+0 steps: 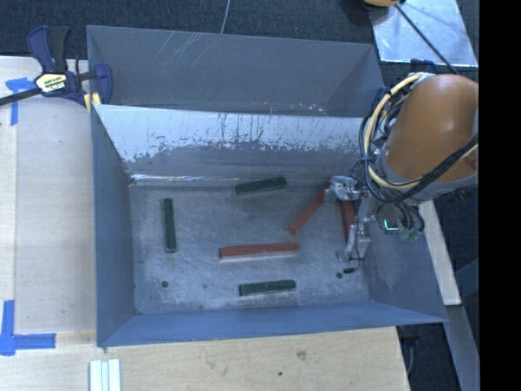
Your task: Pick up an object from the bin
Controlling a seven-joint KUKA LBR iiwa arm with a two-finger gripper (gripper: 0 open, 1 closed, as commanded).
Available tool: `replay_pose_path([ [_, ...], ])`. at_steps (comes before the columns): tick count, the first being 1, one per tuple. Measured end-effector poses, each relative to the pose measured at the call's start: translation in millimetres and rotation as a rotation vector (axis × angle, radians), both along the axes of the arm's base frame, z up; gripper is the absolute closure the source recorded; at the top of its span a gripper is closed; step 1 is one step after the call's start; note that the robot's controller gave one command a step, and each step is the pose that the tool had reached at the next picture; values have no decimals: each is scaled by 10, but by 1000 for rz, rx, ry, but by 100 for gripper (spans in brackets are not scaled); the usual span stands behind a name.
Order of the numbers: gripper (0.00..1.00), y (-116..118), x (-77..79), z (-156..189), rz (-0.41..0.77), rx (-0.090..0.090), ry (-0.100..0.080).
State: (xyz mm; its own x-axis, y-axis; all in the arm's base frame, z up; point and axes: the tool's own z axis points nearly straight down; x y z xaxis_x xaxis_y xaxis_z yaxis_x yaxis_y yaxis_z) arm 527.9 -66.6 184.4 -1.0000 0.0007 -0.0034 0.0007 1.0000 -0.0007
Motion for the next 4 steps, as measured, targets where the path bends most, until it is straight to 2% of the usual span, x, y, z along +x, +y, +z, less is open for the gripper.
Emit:
replay_pose_path([
  [1, 0, 404, -51, -468, 56, -1, -6],
  [2, 100, 793, 357, -966, 170, 1, 1],
  [3, 100, 793, 357, -966, 170, 1, 1],
  [4, 100, 1004, 417, 741, 160, 0, -3],
])
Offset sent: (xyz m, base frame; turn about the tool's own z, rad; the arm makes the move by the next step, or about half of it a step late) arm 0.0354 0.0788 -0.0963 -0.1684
